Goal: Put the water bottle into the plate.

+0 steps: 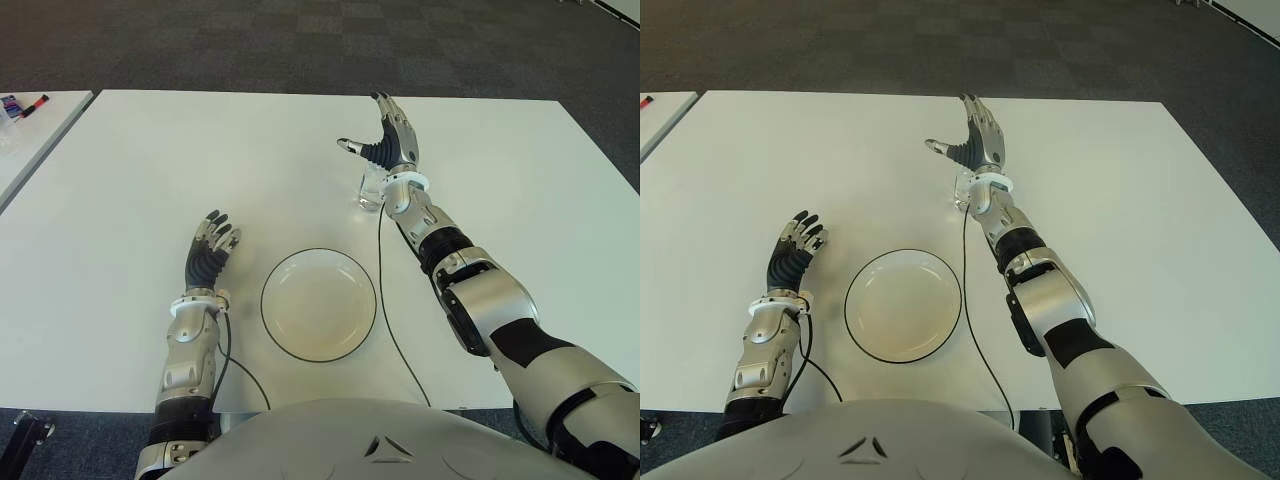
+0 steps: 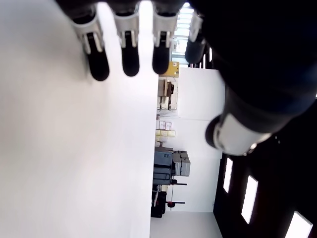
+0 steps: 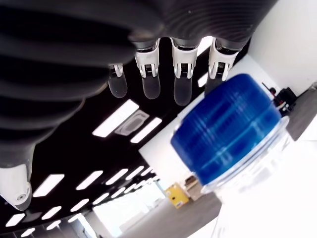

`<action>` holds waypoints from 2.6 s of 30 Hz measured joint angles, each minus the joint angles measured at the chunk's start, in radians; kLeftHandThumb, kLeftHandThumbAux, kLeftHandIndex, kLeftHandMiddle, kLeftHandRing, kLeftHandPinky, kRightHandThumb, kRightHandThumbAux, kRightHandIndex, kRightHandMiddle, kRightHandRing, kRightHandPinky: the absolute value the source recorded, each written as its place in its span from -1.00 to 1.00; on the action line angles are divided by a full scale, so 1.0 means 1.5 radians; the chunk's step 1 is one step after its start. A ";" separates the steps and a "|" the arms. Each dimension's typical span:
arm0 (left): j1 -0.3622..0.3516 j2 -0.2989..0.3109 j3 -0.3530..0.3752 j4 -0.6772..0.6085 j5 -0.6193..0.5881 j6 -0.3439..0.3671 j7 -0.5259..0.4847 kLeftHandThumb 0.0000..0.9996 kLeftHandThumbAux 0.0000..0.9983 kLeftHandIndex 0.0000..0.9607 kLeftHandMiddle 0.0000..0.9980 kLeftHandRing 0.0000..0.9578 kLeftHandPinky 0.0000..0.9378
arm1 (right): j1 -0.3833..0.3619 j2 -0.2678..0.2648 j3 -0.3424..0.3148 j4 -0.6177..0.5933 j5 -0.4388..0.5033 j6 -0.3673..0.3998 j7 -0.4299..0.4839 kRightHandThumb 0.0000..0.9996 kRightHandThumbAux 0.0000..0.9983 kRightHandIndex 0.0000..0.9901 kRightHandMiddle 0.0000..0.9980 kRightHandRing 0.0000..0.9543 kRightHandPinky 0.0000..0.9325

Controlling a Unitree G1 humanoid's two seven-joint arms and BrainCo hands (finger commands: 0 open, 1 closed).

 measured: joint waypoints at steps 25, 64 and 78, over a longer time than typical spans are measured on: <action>0.000 -0.007 0.002 0.002 0.000 -0.010 0.002 -0.23 0.44 -0.78 -0.74 -0.70 -0.58 | 0.061 0.026 -0.086 -0.057 0.092 -0.019 0.023 -0.41 0.12 -0.96 -0.85 -0.79 -0.66; -0.001 -0.007 0.002 0.001 -0.007 -0.003 0.001 -0.20 0.38 -0.80 -0.77 -0.74 -0.59 | 0.083 0.032 -0.099 -0.070 0.098 -0.025 0.038 -0.42 0.08 -0.95 -0.76 -0.69 -0.57; 0.000 -0.006 0.001 0.000 -0.007 -0.003 0.001 -0.17 0.34 -0.79 -0.77 -0.74 -0.59 | 0.085 0.031 -0.097 -0.070 0.097 -0.025 0.041 -0.45 0.09 -0.95 -0.75 -0.69 -0.57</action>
